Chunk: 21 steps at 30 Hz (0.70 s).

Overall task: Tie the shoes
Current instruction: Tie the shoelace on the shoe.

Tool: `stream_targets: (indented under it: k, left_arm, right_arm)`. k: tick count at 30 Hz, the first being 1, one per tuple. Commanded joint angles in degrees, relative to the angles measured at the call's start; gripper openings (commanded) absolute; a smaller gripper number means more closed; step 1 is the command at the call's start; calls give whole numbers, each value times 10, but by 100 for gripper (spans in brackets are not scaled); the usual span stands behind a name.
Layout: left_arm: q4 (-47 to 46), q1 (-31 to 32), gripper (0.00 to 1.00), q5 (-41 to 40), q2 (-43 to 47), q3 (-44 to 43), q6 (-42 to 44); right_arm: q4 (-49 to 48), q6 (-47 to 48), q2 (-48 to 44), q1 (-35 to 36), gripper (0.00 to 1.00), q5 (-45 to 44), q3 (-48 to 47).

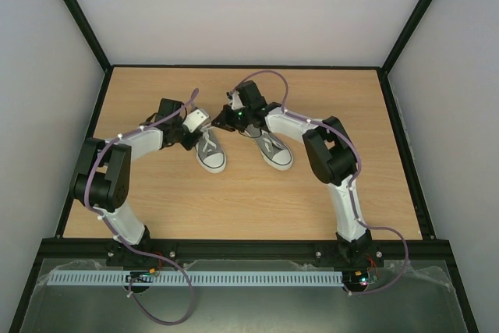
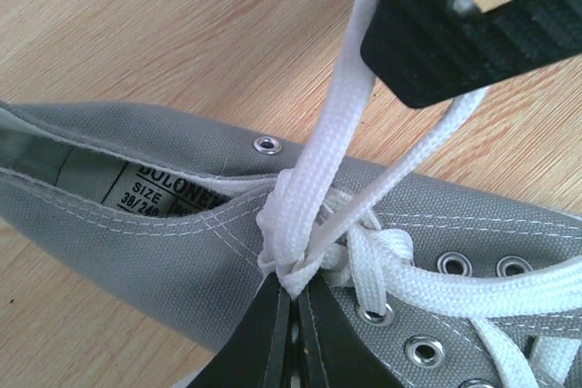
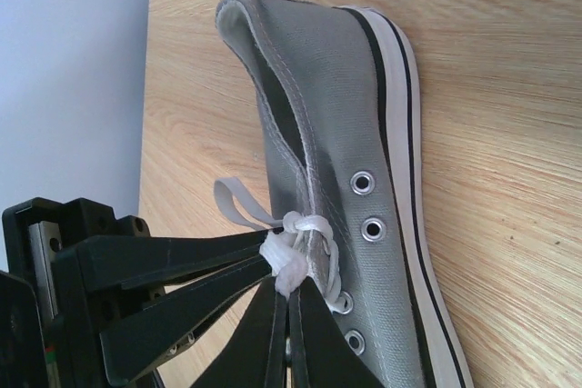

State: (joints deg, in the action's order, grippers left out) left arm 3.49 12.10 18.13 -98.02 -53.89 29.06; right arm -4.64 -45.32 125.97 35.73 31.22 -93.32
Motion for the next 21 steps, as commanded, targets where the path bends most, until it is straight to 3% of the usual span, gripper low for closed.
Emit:
stream_targets:
  k: [1,3,8,11,13,21]
  left_arm:
    - [0,1,2,1,-14,10,2]
    - [7,1,4,20,-7,3,4]
    - [38,-1,21,55,27,-21,31]
    - [90,-8,45,76,32,-44,64]
    - [134,-14,56,88,37,-58,86]
    - [235,-71,68,132,61,-116,104]
  right_arm:
    - [-8,-1,-36,-5,1,4,13]
    - [-13,-9,-29,-5,1,15,17]
    - [-16,-16,-18,-2,6,21,22]
    - [-6,-13,-12,-2,18,18,16]
    - [0,-10,-13,-2,23,12,17]
    - [26,9,-34,-9,51,-31,12]
